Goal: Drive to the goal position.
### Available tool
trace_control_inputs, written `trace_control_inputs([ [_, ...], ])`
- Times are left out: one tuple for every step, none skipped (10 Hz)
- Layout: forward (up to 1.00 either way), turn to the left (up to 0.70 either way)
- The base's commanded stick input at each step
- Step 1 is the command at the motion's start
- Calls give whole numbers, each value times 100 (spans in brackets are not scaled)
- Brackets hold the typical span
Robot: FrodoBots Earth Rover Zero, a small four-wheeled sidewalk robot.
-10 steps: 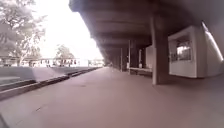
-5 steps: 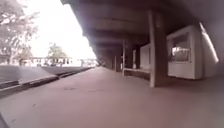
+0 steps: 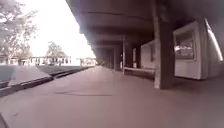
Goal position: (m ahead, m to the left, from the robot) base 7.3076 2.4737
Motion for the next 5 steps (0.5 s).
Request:
trace_control_inputs([
  [85,0],
  [85,0],
  [85,0],
  [85,0],
  [85,0],
])
